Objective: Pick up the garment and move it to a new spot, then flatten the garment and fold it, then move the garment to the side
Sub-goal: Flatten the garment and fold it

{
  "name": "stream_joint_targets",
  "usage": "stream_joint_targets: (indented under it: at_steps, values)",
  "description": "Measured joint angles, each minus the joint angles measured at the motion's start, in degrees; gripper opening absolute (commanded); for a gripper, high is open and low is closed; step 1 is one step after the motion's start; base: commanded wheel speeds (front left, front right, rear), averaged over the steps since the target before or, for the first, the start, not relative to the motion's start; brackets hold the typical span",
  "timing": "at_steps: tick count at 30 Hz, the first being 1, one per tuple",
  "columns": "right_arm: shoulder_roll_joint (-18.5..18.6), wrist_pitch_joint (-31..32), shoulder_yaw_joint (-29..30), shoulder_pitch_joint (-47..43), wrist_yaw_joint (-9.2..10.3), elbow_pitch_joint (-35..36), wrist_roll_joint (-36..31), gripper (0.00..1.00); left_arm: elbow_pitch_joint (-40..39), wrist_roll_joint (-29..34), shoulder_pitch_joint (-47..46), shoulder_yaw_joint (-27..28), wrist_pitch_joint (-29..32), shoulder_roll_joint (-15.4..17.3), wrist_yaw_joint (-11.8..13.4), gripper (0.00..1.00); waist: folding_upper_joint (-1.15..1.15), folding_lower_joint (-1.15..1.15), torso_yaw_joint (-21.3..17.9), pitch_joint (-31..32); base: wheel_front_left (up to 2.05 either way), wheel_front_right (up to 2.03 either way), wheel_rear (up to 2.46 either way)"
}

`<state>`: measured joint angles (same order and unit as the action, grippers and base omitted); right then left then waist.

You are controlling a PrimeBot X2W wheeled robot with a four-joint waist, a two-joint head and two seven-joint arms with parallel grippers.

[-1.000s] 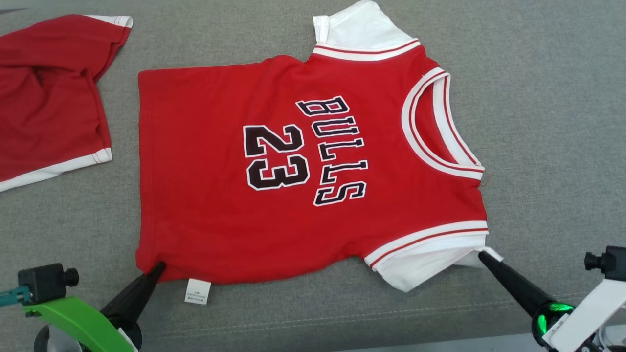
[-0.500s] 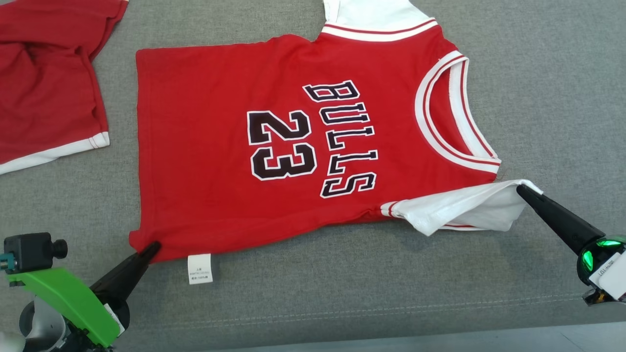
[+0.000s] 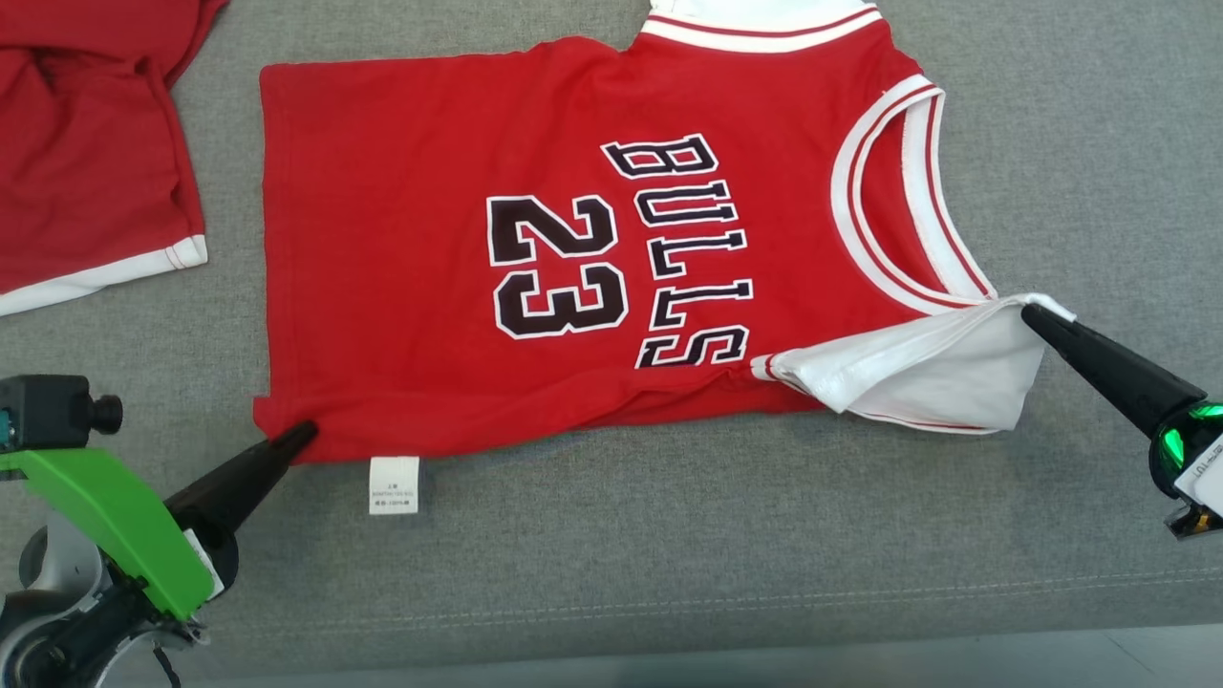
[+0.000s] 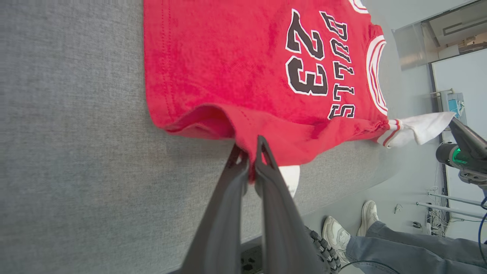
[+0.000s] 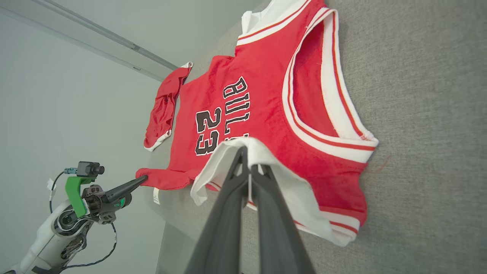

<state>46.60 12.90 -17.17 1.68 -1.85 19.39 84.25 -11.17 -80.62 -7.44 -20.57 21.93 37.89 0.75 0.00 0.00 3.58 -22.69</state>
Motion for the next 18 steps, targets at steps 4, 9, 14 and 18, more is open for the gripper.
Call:
stream_joint_targets:
  at_steps: [4, 9, 14, 18]
  values:
    - [0.4, 1.1, 0.0, 1.5, 0.55, 0.0, 0.0, 0.0, 0.0, -1.7, -1.2, 0.7, 1.5, 0.3, 1.4, 0.0, 0.0, 0.0, -0.3, -0.6, 0.0, 0.0, 0.0]
    - [1.0, 2.9, -0.4, 3.2, 1.91, -0.1, 0.0, 0.0, -0.3, -4.6, -4.1, 1.1, 4.7, 0.4, 2.7, 0.0, 0.0, 0.0, -0.6, -1.8, 0.0, 0.0, 0.0]
    - [1.1, 4.5, -1.4, 7.2, 2.02, -0.1, -0.1, 0.0, 0.2, -5.0, -7.1, 1.6, 7.0, 1.3, 4.1, 0.0, 0.0, 0.0, -0.8, -3.6, 0.0, 0.0, 0.0]
    - [0.9, 5.8, -2.2, 10.6, 2.48, -0.4, -1.2, 0.0, 0.7, -5.5, -9.2, 1.7, 8.9, 1.5, 4.7, 0.0, 0.0, 0.0, -1.2, -5.1, 0.0, 0.0, 0.0]
